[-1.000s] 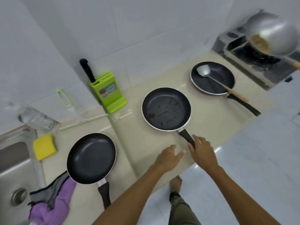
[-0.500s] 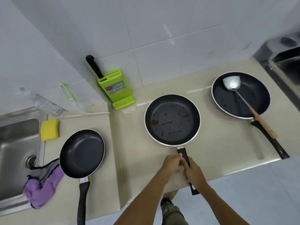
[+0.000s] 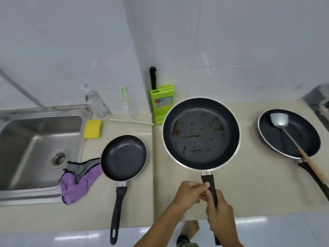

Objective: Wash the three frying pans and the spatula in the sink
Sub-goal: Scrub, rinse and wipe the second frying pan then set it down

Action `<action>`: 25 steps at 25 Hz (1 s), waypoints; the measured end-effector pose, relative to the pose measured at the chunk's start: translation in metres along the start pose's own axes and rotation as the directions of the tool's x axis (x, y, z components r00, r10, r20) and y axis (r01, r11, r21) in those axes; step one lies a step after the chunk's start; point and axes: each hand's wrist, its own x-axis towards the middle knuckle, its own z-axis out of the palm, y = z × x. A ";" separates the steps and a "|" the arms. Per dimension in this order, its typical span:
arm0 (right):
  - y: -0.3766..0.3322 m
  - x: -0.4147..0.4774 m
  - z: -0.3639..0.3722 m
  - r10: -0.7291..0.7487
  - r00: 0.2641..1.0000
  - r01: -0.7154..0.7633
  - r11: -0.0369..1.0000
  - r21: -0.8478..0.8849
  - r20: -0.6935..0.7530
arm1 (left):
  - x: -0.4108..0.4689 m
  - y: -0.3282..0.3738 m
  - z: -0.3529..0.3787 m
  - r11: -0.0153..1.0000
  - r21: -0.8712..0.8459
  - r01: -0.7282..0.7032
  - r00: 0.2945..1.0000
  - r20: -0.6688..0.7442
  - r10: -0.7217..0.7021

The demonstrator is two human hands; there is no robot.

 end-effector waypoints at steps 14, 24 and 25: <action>-0.195 -0.195 0.243 -0.240 0.944 0.223 0.970 0.102 0.225 | -0.231 -0.106 -0.280 0.960 -0.128 -0.249 0.891 -0.418 0.175; -0.273 -0.177 0.420 -0.288 0.810 0.350 0.936 -0.027 0.510 | -0.239 -0.155 -0.446 0.895 -0.379 -0.233 0.790 -0.611 -0.053; -0.280 -0.170 0.439 -0.286 0.808 0.356 0.934 -0.039 0.515 | -0.234 -0.157 -0.465 0.894 -0.385 -0.230 0.781 -0.621 -0.066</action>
